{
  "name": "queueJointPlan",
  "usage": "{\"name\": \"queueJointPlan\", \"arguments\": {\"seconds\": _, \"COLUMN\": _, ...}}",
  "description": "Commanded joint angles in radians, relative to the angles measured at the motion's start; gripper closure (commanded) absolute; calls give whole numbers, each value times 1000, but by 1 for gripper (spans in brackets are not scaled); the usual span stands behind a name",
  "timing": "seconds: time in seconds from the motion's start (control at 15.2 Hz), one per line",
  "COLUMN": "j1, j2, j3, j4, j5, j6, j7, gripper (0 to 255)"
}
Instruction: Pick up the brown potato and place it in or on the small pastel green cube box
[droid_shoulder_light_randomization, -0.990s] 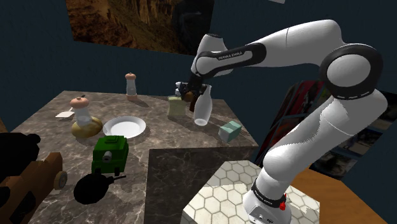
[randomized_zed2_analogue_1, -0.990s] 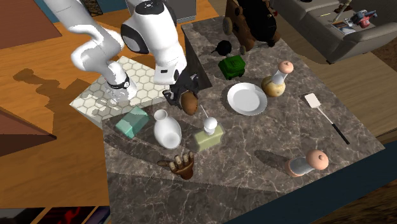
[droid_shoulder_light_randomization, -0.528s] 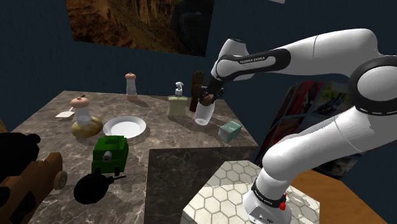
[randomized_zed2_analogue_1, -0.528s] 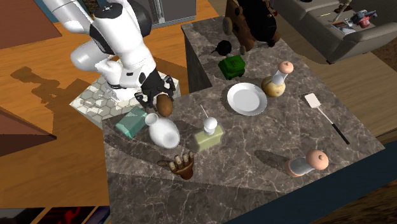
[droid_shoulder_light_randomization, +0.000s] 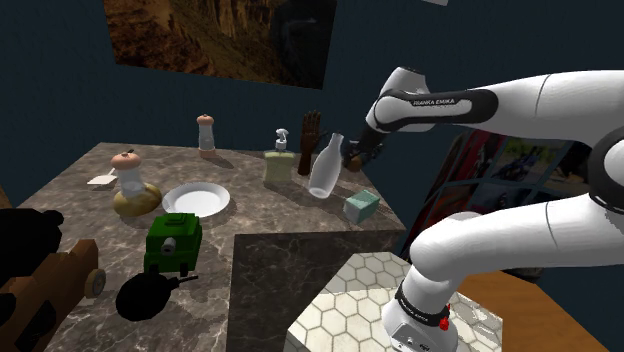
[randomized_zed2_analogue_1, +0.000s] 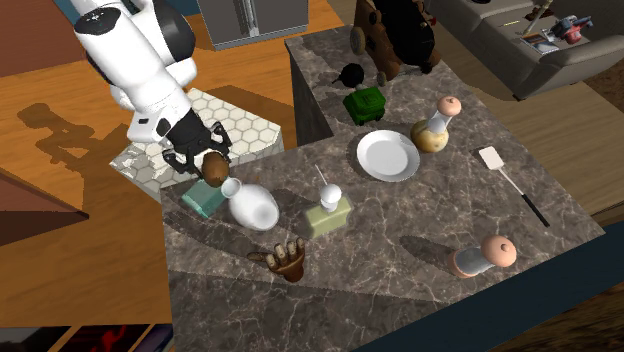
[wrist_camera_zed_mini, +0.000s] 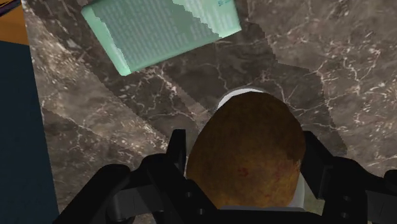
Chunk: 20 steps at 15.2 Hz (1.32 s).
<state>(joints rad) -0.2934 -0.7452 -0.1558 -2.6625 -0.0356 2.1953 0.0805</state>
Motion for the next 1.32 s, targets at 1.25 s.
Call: {"name": "queueJointPlan", "arguments": {"seconds": 1.25, "j1": -61, "j2": -35, "j3": -105, "j4": -188, "j5": -59, "j6": 150, "j7": -104, "gripper": 255}}
